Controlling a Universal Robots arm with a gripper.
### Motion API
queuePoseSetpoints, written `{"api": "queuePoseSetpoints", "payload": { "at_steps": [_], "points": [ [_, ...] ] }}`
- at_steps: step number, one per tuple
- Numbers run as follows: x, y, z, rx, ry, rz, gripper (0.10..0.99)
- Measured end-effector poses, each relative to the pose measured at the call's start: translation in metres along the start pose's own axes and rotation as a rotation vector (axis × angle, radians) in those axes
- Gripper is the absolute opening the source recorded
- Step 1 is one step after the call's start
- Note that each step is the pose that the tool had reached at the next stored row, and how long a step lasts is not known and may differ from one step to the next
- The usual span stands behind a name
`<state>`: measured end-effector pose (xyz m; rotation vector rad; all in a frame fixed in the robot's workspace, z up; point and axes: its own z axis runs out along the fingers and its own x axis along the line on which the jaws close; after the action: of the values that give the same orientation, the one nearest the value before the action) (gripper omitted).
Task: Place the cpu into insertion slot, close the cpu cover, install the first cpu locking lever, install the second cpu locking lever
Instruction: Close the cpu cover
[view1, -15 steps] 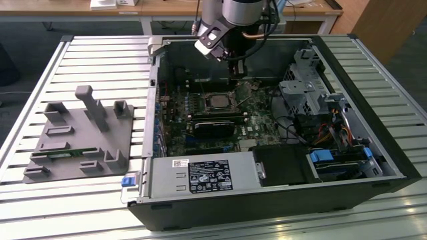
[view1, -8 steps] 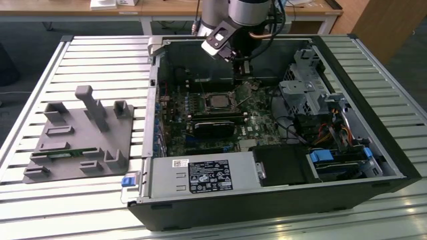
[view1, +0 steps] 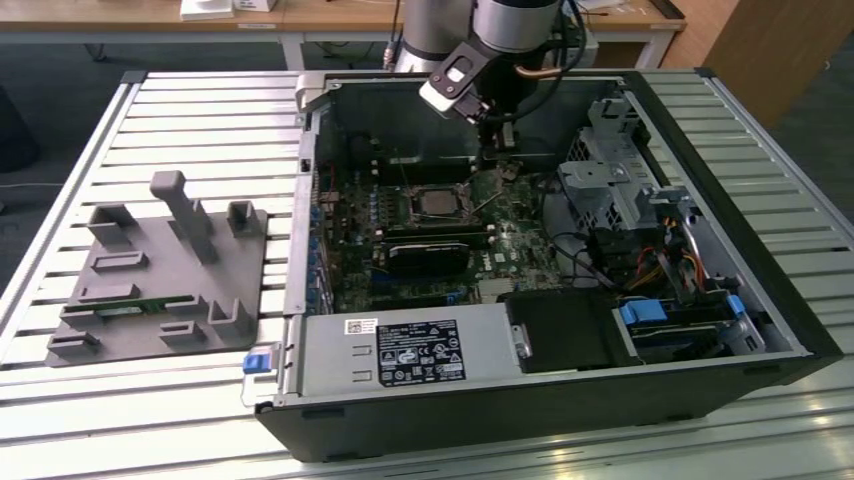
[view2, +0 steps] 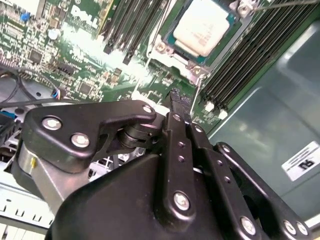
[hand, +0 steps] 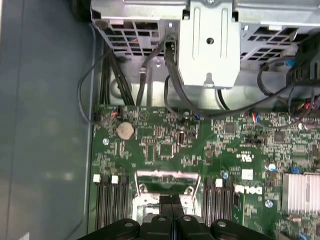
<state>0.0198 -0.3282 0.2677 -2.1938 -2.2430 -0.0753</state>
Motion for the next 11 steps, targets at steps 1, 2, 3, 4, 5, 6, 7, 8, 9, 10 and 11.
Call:
{"api": "queuePoseSetpoints", "payload": {
  "at_steps": [1,2,3,4,5,6,7,8,9,10,11],
  "points": [
    [0.0000,0.0015,0.0002,0.000,0.0001,0.000,0.106],
    [-0.0001,0.0030,0.0005,0.000,-0.0001,0.000,0.106],
    [-0.0001,0.0042,0.0007,0.000,-0.0001,0.000,0.106],
    [-0.0001,0.0053,0.0011,0.000,-0.0002,0.000,0.106],
    [-0.0002,0.0066,0.0014,0.000,-0.0003,0.000,0.106],
    [-0.0002,0.0079,0.0018,0.000,-0.0003,0.000,0.106],
    [-0.0003,0.0089,0.0022,0.000,-0.0003,0.000,0.106],
    [-0.0003,0.0098,0.0027,0.000,-0.0002,0.000,0.106],
    [-0.0004,0.0108,0.0031,0.000,-0.0003,0.000,0.106],
    [-0.0008,0.0114,0.0034,0.000,-0.0005,0.000,0.106],
    [-0.0012,0.0121,0.0037,0.001,-0.0005,0.000,0.106]
  ]
}}
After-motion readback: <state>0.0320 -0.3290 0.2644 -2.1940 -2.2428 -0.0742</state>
